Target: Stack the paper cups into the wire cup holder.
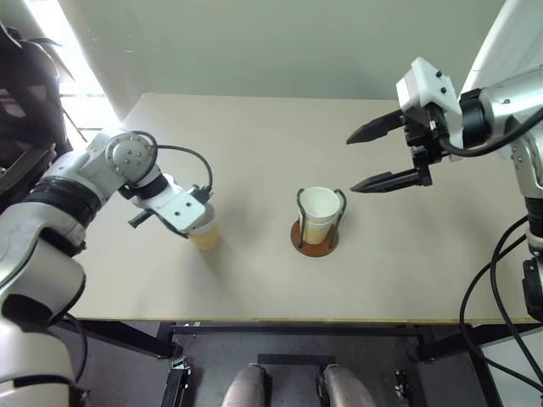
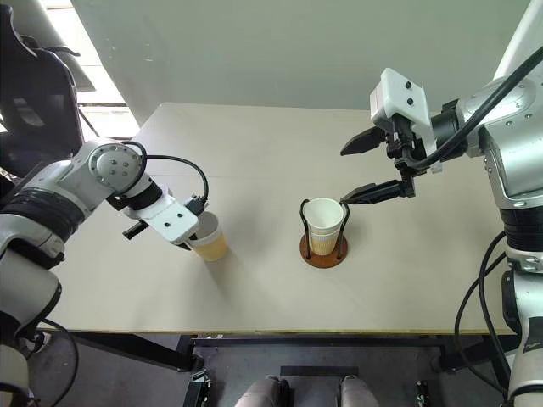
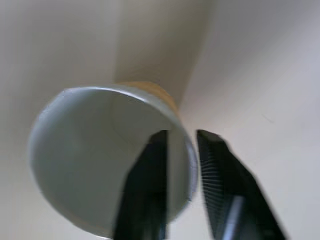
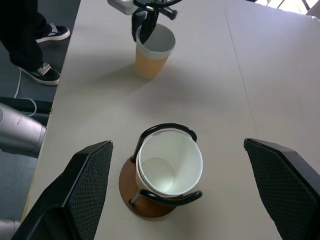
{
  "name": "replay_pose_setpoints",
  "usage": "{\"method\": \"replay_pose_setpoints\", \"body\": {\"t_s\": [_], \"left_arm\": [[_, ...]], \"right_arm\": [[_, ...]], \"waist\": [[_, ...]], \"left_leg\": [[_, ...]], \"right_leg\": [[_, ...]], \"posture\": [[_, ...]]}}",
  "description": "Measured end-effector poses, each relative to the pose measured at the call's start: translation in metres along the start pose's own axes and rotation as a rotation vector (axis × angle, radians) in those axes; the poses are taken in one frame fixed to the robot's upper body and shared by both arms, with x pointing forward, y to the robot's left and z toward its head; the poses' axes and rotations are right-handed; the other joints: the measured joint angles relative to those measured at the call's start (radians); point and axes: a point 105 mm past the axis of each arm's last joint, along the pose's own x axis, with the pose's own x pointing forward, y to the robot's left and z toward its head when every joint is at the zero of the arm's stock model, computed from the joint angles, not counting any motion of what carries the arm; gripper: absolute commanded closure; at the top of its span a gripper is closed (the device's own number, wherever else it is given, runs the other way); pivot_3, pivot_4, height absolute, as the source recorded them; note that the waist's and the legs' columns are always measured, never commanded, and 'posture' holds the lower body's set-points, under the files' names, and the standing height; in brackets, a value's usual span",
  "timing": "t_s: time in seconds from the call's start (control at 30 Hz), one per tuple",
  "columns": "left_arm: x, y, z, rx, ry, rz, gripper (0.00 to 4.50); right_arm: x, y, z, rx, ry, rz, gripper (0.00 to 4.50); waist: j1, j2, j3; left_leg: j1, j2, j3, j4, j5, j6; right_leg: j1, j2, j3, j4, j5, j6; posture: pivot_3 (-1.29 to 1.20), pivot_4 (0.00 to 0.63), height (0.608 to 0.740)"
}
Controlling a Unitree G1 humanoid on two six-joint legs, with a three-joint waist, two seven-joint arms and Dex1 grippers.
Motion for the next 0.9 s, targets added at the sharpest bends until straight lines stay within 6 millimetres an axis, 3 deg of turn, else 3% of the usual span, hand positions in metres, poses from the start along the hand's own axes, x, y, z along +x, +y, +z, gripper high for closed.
{"method": "replay_pose_setpoints", "body": {"t_s": [0.33, 0.47, 0.63, 0.9], "left_arm": [[-0.02, 0.029, 0.003, -0.041, -0.013, 0.113, 4.46], [-0.021, 0.038, 0.009, -0.029, -0.038, 0.141, 4.46], [-0.029, 0.055, 0.021, -0.05, -0.111, 0.213, 4.46], [-0.058, 0.086, 0.047, -0.085, -0.209, 0.322, 4.46]], "right_arm": [[-0.003, 0.004, -0.02, 0.057, 0.006, 0.012, 0.15], [-0.007, 0.003, -0.028, 0.079, -0.022, 0.002, 0.15], [-0.016, -0.004, -0.017, 0.082, -0.176, -0.044, 0.15], [-0.024, 0.0, -0.025, 0.113, -0.157, -0.055, 0.15]], "waist": [[0.001, 0.0, 0.0], [0.002, 0.0, 0.0], [0.001, -0.001, 0.0], [0.012, -0.001, 0.0]], "left_leg": [[-0.001, -0.001, 0.001, -0.001, 0.0, 0.0], [-0.002, 0.0, 0.0, 0.0, 0.0, 0.0], [-0.002, 0.0, 0.001, -0.001, 0.0, 0.001], [-0.003, -0.002, 0.003, -0.001, 0.0, 0.001]], "right_leg": [[0.0, 0.0, 0.0, -0.002, 0.0, 0.001], [0.0, -0.001, 0.001, -0.003, 0.005, 0.01], [0.0, -0.001, 0.0, -0.005, 0.006, 0.011], [0.001, 0.0, -0.001, -0.007, 0.005, 0.01]], "posture": [[0.0, 0.15, 0.74], [0.0, 0.15, 0.74], [0.0, 0.15, 0.74], [0.0, 0.15, 0.74]]}}
